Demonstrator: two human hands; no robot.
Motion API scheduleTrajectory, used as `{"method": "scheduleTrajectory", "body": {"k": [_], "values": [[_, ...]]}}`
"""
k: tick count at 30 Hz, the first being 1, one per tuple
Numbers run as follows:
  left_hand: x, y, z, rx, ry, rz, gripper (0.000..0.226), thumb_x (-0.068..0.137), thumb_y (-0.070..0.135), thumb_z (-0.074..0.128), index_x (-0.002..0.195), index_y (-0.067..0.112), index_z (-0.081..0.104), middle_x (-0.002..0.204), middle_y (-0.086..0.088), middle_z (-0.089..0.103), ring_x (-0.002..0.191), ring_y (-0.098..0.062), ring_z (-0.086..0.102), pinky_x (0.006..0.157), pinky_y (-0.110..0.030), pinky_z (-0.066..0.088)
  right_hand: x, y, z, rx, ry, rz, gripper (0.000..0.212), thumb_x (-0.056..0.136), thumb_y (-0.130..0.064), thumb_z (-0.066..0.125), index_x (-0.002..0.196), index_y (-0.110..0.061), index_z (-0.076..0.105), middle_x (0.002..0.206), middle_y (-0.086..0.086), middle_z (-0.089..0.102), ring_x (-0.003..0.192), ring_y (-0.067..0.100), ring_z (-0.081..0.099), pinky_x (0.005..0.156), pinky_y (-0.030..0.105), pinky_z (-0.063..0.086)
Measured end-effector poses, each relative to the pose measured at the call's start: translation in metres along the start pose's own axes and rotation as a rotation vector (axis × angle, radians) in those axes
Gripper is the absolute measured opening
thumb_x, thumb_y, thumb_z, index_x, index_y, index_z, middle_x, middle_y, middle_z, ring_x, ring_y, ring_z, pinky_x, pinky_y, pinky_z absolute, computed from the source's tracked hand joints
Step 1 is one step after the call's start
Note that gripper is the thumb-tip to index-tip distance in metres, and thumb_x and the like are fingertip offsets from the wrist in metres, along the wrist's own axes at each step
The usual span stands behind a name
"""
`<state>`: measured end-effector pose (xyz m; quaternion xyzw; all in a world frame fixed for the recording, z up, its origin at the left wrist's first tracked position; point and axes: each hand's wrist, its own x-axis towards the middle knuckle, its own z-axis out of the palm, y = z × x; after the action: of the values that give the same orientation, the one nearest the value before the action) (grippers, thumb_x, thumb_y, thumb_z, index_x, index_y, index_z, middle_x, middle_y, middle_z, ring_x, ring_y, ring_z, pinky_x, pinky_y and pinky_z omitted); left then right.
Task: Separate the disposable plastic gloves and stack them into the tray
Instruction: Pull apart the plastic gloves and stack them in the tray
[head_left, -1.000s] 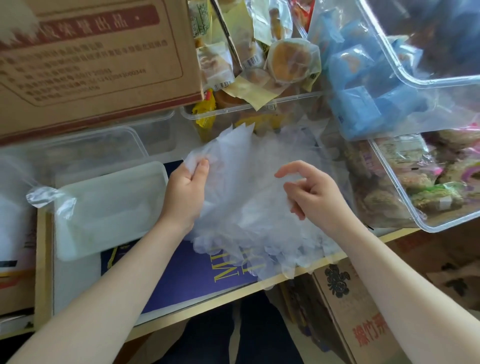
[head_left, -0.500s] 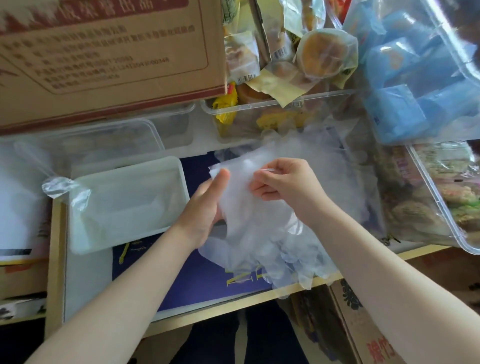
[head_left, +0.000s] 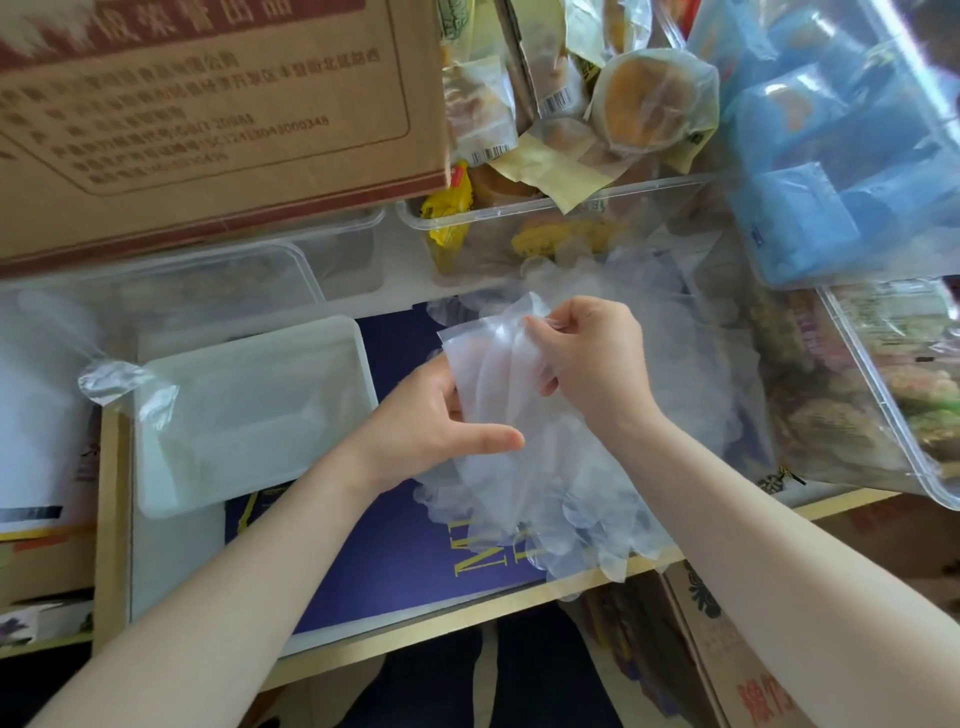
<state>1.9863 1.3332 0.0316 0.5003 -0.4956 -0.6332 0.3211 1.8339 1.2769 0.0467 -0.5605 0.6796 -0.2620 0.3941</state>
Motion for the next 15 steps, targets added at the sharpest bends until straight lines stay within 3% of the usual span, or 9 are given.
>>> {"method": "scheduleTrajectory", "body": {"k": [3, 5, 8, 11, 13, 15], "values": [[0.001, -0.002, 0.003, 0.086, 0.071, -0.019, 0.056, 0.055, 0.039, 0.075, 0.109, 0.036, 0.060, 0.104, -0.009, 0.069, 0.100, -0.033, 0.064, 0.089, -0.053, 0.050, 0.001, 0.004, 0.003, -0.074, 0.042, -0.014, 0.027, 0.086, -0.024, 0.063, 0.066, -0.007, 0.056, 0.045, -0.001, 0.056, 0.034, 0.001, 0.049, 0.037, 0.013, 0.035], [0.001, -0.003, 0.005, 0.101, 0.076, -0.043, 0.059, 0.054, 0.040, 0.075, 0.110, 0.031, 0.059, 0.105, -0.011, 0.069, 0.099, -0.031, 0.065, 0.089, -0.052, 0.050, 0.000, 0.006, 0.004, -0.123, 0.061, -0.029, 0.031, 0.085, -0.027, 0.064, 0.061, -0.012, 0.053, 0.045, -0.004, 0.055, 0.035, 0.002, 0.049, 0.040, 0.016, 0.037], [0.001, -0.007, 0.009, 0.240, 0.118, -0.080, 0.060, 0.054, 0.044, 0.075, 0.110, 0.029, 0.059, 0.098, -0.009, 0.069, 0.087, -0.023, 0.067, 0.081, -0.045, 0.054, -0.003, 0.008, 0.009, -0.161, 0.054, -0.039, 0.035, 0.086, -0.031, 0.064, 0.058, -0.018, 0.046, 0.049, -0.004, 0.057, 0.037, 0.007, 0.053, 0.046, 0.025, 0.044], [0.004, -0.011, 0.013, 0.385, 0.279, -0.048, 0.033, 0.070, 0.032, 0.069, 0.097, 0.015, 0.061, 0.065, -0.005, 0.059, 0.052, -0.011, 0.051, 0.054, -0.026, 0.045, -0.002, 0.011, 0.012, -0.097, 0.034, -0.043, 0.024, 0.084, -0.032, 0.066, 0.068, -0.019, 0.053, 0.056, -0.005, 0.058, 0.047, 0.013, 0.057, 0.052, 0.029, 0.048], [0.006, -0.009, 0.011, 0.312, 0.430, -0.031, 0.011, 0.080, 0.020, 0.063, 0.088, 0.013, 0.064, 0.057, 0.000, 0.053, 0.048, -0.010, 0.045, 0.049, -0.021, 0.038, 0.002, 0.014, 0.004, -0.077, -0.018, -0.068, 0.016, 0.081, -0.034, 0.069, 0.078, -0.022, 0.059, 0.058, -0.007, 0.054, 0.052, 0.009, 0.051, 0.055, 0.026, 0.044], [0.006, -0.003, 0.004, 0.078, 0.510, -0.034, 0.010, 0.081, 0.020, 0.057, 0.080, 0.020, 0.066, 0.062, 0.006, 0.063, 0.058, -0.010, 0.056, 0.057, -0.020, 0.044, 0.003, 0.018, -0.011, -0.125, -0.072, -0.133, 0.015, 0.076, -0.037, 0.074, 0.078, -0.027, 0.063, 0.064, -0.010, 0.046, 0.061, 0.006, 0.046, 0.058, 0.021, 0.036]]}}
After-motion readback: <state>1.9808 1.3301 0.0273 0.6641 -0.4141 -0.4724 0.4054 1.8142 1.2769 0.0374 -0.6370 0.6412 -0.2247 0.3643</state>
